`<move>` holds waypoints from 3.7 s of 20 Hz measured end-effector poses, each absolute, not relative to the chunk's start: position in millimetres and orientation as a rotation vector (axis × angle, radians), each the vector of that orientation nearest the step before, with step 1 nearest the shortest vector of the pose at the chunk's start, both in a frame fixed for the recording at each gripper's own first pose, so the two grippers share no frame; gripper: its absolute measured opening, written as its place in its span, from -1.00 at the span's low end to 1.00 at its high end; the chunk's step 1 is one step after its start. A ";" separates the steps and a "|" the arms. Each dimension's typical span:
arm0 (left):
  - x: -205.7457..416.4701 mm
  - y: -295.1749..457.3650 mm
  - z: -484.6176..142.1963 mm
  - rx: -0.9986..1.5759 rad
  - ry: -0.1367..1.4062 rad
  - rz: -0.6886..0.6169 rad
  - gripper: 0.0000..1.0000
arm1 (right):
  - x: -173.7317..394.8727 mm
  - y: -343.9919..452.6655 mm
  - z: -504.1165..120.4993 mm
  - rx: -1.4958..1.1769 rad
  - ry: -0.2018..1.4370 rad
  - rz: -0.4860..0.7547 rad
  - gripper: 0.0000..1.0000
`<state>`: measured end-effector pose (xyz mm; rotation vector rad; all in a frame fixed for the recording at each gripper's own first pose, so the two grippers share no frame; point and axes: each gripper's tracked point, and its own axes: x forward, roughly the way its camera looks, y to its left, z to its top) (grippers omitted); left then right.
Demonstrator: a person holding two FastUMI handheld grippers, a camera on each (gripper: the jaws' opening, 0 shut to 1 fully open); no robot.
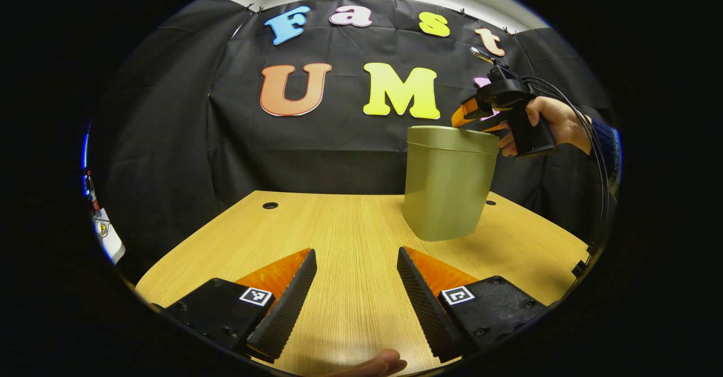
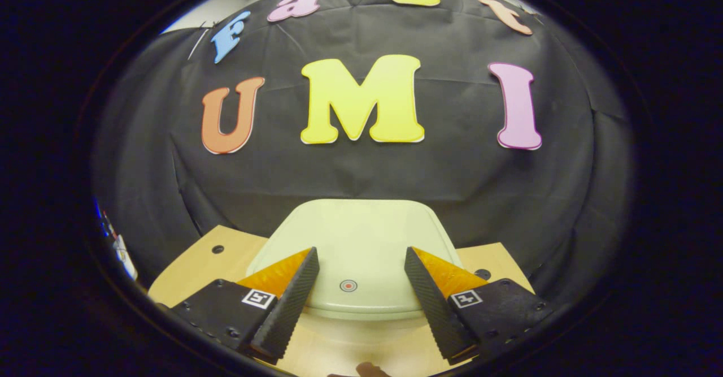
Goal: Press the lid of the desktop garbage bin to open it, pick up the crumpled paper on the desktop and throw it into the bin, then pick up the pop can on the desktop and drop it into the bin, and finally close the garbage bin lid.
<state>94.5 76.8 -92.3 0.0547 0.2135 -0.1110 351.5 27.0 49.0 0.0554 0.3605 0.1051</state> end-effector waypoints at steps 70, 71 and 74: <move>-20.1 -5.7 -47.4 0.153 0.036 -0.052 0.86 | -38.2 -66.7 -12.0 -0.131 -0.079 0.049 0.90; -19.8 -4.2 -48.0 0.152 0.038 -0.052 0.86 | -36.9 -66.8 -13.4 -0.130 -0.078 0.049 0.96; -19.0 -4.5 -50.3 0.151 0.042 -0.057 0.86 | -37.3 -66.1 -13.7 -0.128 -0.078 0.048 0.89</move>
